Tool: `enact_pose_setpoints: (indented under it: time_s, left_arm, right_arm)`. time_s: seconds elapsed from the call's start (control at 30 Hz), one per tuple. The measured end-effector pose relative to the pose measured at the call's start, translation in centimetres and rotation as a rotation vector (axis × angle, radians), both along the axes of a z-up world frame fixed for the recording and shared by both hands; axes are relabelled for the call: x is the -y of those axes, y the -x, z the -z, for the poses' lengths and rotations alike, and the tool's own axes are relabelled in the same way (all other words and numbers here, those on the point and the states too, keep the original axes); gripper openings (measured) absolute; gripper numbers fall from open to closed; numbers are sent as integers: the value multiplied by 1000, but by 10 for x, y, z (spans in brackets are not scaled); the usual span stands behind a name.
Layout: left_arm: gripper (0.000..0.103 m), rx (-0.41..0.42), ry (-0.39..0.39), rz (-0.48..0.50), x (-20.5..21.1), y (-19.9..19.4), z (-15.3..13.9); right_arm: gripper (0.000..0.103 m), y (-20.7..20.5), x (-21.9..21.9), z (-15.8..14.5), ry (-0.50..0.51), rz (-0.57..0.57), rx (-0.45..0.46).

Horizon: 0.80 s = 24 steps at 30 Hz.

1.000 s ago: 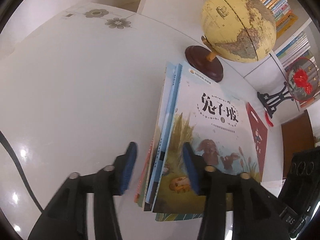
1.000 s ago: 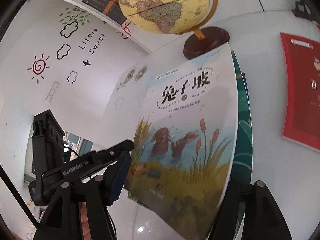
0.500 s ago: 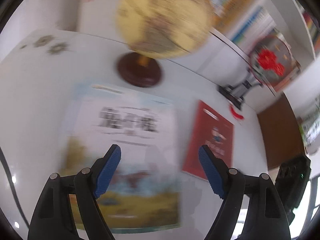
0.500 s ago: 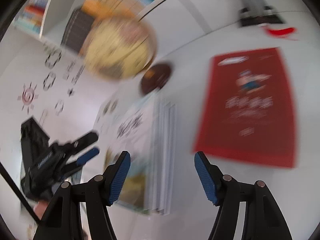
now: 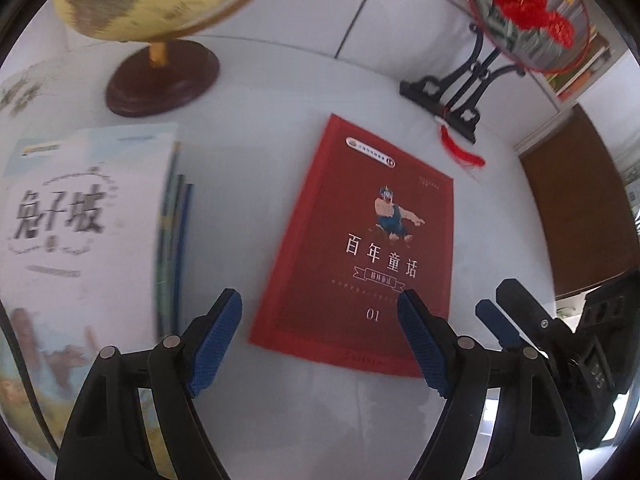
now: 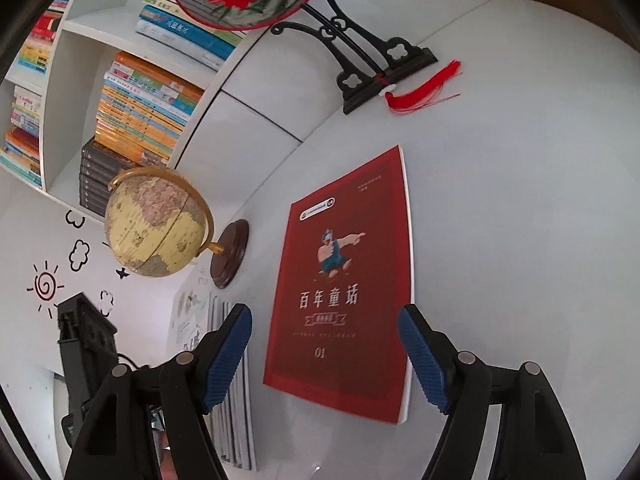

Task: Organize books

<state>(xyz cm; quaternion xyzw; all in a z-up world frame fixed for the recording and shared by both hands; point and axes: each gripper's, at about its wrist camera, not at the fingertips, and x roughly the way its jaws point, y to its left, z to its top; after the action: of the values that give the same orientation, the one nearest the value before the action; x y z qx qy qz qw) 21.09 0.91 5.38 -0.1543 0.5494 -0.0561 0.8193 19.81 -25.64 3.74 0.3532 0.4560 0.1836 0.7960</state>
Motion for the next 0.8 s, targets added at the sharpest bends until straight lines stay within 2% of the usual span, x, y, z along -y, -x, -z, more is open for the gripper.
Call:
enact_pose_setpoints:
  time_s: [0.1,0.17,0.3,0.4,0.57,0.67,0.8]
  left_arm:
    - [79,-19,-27,-2,6,-8,12]
    - [79,-13,-81,-3,11,-11,14]
    - [79,-1,-143,41,18,-16,17]
    - [79,-22,-102,77,23,-19,21]
    - [79,-36,-123,59,23,-23,29]
    - [82,-33,-93,53,19,-26,30]
    - [89,-31,-101,79,26,-30,31]
  right_arm:
    - [74,-9,3,11,-6,-3,-6]
    - [74,-14,5,17,-11,-2,-12]
    - [76,-21,9,28,-24,2,-22]
    - [76,-25,10,36,-35,7,-38]
    - [80,-27,11,38,-53,8,-26]
    - [81,-29,7,38,-49,-10,-21]
    - [84,-31,3,38,-53,-23,-12]
